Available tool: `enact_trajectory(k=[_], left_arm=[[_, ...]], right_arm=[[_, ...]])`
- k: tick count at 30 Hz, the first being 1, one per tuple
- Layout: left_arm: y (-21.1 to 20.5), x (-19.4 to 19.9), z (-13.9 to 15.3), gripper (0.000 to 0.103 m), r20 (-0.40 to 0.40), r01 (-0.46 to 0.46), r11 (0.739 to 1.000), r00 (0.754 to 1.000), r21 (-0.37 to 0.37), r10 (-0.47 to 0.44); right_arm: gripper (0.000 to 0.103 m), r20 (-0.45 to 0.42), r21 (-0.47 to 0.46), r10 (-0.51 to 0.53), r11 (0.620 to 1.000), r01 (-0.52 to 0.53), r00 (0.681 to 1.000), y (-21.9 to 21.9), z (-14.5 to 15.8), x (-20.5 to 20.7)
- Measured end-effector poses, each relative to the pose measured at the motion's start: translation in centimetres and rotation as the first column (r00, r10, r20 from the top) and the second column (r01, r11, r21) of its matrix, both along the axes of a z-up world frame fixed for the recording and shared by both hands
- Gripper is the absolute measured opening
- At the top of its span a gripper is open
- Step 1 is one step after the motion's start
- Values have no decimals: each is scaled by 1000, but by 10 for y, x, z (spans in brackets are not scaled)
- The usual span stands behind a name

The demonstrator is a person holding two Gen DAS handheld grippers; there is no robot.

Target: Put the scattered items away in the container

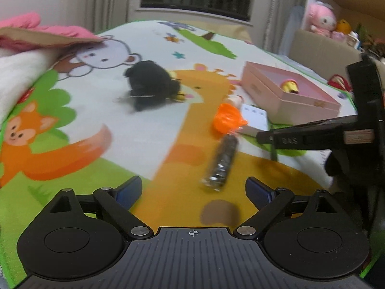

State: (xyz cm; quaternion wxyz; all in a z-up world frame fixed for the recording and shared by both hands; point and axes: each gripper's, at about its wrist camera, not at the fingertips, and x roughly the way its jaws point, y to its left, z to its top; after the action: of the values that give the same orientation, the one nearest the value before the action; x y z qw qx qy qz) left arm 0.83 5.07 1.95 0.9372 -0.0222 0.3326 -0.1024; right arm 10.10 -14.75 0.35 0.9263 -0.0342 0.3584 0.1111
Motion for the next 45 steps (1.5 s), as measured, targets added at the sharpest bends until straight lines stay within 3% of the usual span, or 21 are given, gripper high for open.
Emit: enact_trajectory(k=[2,4,5,7,12,14,17,20,22,27,30,32,34,35,38,41,42,45], left_arm=[[-7,2,-2,97,-8,11,1000,1000,7,-11],[-13,4,-4,97,-20,10,1000,1000,10,-9],[-16,4,-4,97,-23,4,1000,1000,14,-3],[-18,3,-2,98,-21,-8,1000,1000,23,8],[-6,-4,5,100,-7,-26,999,1000,23,26],[1,-4,6,100,-11,-41,999,999,10,41],[8,-5,5,100,-18,-56,998,998,-5,56],[11,-5,4,100,-24,-58,998,998,-13,57],[10,-4,1,101,-30,-54,998,998,-16,54],[0,-2,-2,101,-40,-37,999,999,-10,37],[-9,-3,-2,101,-41,-13,1000,999,-4,13],[-16,-2,-2,101,-44,0,1000,999,1,0],[-23,-1,-2,101,-49,10,1000,999,4,-10],[-27,0,-3,101,-51,14,1000,999,6,-14],[-39,0,-3,101,-57,31,999,998,9,-30],[-48,-2,-3,101,-48,32,999,998,39,-30],[-49,-2,-3,101,-42,22,998,999,54,-20],[-47,3,-5,101,-33,-13,995,999,101,16]], right_arm=[[21,12,-1,9,1000,-9,1000,-6,2,-10],[33,36,-2,-18,1000,19,999,-9,5,-12],[44,46,8,-36,999,36,998,-10,6,-11],[51,57,34,-69,997,67,996,-8,8,-3],[67,-2,86,-109,990,109,994,4,2,38],[70,-26,59,-102,993,103,994,15,-2,53],[70,-20,1,-101,995,101,995,27,-8,64],[54,-12,-7,-69,998,69,998,25,-4,58],[52,0,-24,-54,998,54,999,19,-2,47],[52,-21,5,34,999,-34,999,-14,9,-6],[51,-36,36,183,983,-182,982,-33,17,-52],[52,-31,-32,234,971,-235,972,-45,19,-78],[62,13,-166,201,966,-196,980,-58,18,-94],[72,53,-242,148,961,-131,988,-67,16,-98],[81,172,-363,-51,925,112,984,-95,15,-96],[93,196,-234,-217,937,260,956,-125,22,-94],[100,185,-167,-242,947,273,952,-131,23,-97],[103,134,26,-272,962,271,953,-140,20,-103]])
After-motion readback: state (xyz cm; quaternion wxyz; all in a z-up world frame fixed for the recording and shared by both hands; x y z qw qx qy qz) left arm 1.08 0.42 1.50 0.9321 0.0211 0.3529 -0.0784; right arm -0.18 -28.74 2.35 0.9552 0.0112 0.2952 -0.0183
